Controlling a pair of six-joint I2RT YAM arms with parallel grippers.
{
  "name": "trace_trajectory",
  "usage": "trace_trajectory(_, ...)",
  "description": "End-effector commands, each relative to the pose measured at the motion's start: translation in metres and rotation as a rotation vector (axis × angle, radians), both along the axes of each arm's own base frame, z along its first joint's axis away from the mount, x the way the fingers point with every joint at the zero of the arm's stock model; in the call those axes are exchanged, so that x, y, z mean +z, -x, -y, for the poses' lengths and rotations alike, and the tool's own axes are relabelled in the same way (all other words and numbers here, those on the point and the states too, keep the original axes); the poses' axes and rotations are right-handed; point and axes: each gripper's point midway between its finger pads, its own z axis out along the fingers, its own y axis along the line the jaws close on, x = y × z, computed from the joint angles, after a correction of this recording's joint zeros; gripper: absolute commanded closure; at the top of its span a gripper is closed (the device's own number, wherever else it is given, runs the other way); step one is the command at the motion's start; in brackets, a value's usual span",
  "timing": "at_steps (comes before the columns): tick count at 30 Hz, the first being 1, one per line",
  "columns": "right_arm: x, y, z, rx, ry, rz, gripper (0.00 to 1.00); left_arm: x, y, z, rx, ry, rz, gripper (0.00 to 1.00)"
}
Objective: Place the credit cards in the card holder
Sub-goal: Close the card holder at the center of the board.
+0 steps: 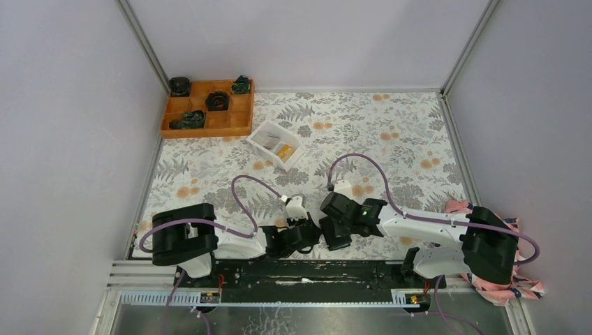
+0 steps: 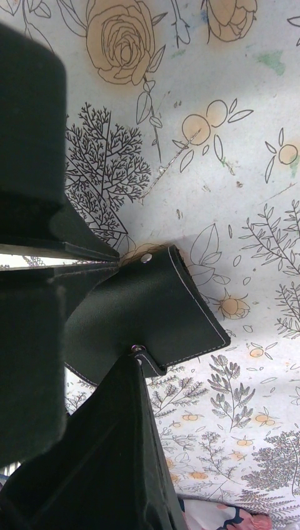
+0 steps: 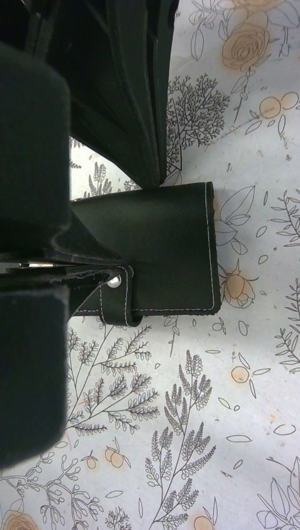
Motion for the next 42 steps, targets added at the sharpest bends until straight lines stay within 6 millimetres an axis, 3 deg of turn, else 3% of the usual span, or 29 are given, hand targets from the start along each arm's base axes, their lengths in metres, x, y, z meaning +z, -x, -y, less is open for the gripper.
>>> trace_trajectory(1,0.019,-0.005,-0.010,-0.012,-0.056,0.044,1.00,-0.012,0.004,-0.004,-0.011,-0.049,-0.008,0.89)
trace_trajectory(26,0.007,-0.003,-0.015,-0.010,-0.075,0.041,1.00,-0.013,0.005,-0.004,-0.016,-0.050,-0.012,0.89)
trace_trajectory(42,-0.001,-0.001,-0.002,-0.051,-0.087,0.060,1.00,-0.015,0.006,-0.004,-0.016,-0.058,-0.014,0.89)
